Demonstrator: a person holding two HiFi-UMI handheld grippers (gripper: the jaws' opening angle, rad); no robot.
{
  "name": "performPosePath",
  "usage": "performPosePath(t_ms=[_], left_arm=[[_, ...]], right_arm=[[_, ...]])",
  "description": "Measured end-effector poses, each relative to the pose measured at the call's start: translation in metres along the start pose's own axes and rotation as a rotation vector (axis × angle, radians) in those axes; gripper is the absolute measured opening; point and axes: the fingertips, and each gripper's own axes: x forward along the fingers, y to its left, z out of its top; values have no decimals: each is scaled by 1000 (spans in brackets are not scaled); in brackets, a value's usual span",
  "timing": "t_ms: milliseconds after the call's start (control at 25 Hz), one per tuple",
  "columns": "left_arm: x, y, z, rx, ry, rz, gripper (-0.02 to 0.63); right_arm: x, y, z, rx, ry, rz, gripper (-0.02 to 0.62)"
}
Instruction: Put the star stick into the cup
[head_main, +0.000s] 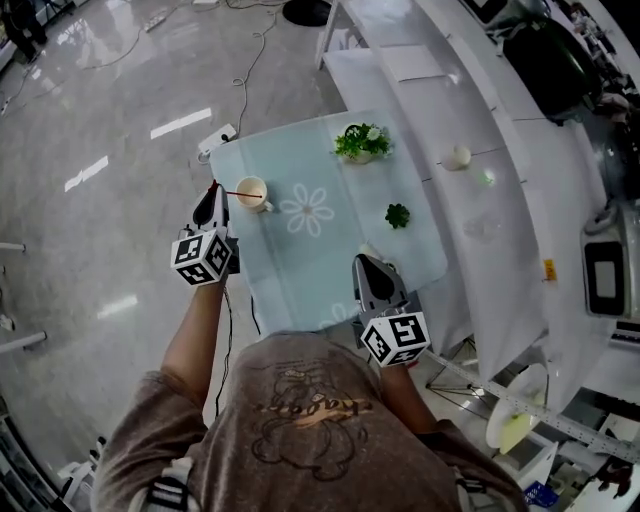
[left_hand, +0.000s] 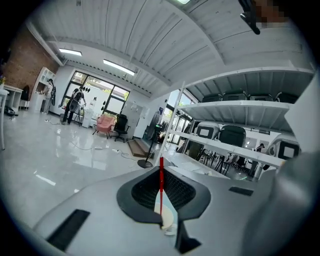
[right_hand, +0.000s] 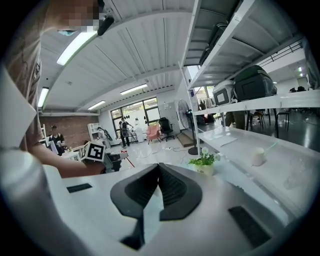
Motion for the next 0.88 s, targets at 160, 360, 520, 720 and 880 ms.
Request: performPosePath(t_ms=[160,360,520,720,880], left_arm=[[14,7,-12,-5,29,14,32],[24,14,-26,-39,49,2,32],[26,23,-30,-75,47,7,32],[22,36,-36,-95,69,28,34],[21,43,-42,-112,88,34,34]], right_arm=[[4,-5,-4,3,21,-19,2],[9,-6,-9,7,37,-32,2],[14,-5,-11,12,43,-36,2],[16,-1,-16,16,49,-35,2],[18,4,-16,6,55,-33,2]])
